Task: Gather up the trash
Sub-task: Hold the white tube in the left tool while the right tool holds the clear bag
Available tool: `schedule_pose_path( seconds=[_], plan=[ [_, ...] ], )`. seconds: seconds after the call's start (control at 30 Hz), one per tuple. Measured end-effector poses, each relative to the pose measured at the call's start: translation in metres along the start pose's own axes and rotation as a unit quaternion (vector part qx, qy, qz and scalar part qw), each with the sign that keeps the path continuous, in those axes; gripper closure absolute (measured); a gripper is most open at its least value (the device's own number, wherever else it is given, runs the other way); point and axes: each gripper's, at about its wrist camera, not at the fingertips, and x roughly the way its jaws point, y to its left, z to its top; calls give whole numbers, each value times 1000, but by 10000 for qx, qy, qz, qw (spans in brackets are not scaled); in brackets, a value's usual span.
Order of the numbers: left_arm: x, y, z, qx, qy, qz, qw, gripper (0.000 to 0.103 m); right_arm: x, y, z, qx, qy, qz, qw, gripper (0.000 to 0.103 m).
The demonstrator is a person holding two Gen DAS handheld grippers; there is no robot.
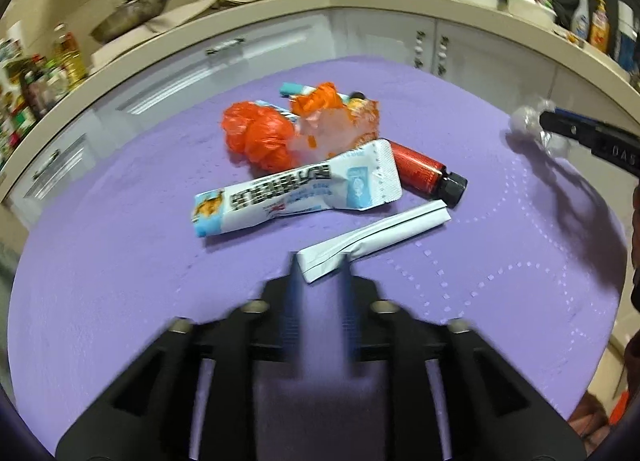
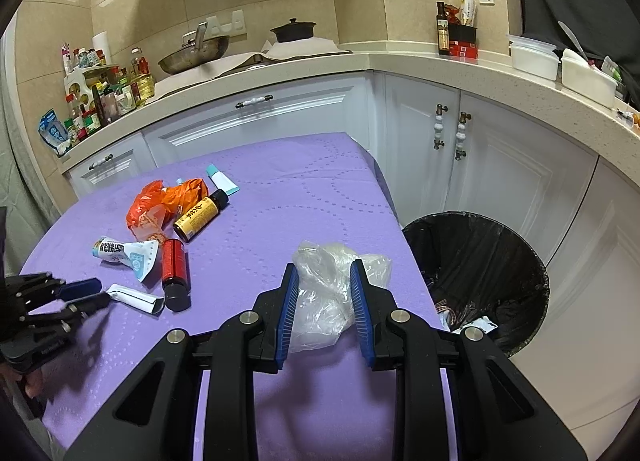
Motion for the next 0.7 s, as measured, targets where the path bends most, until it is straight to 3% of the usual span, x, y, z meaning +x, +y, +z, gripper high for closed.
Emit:
schedule_pose_path(
  seconds=[0.03,0.27,0.33,0.37,0.43,0.57,0.7],
  plan=[
    [3,-1,1,96,9,-52,9999,60,-1,-1,0,7,2,0,10000,75],
    [18,-9,12,547,11,-149,9984,60,-1,-6,0,53,46,50,10000,75],
    [19,-8,14,593,16,-272,9979,71,0,-7,0,63,54,68,9999,75],
    [20,-9,14,616,15,-338,9975,83,0,-7,0,64,50,64,9999,75],
    [19,-13,14,730,-5,-307,9969,91,0,-7,0,80,48,67,9999,75],
    [15,-20,12,929,-67,-290,9952,97,2,-9,-1,94,56,89,9999,75],
    [9,-19,8,790,-117,-354,9962,98,2,-9,-1,110,41,98,9999,75]
  ],
)
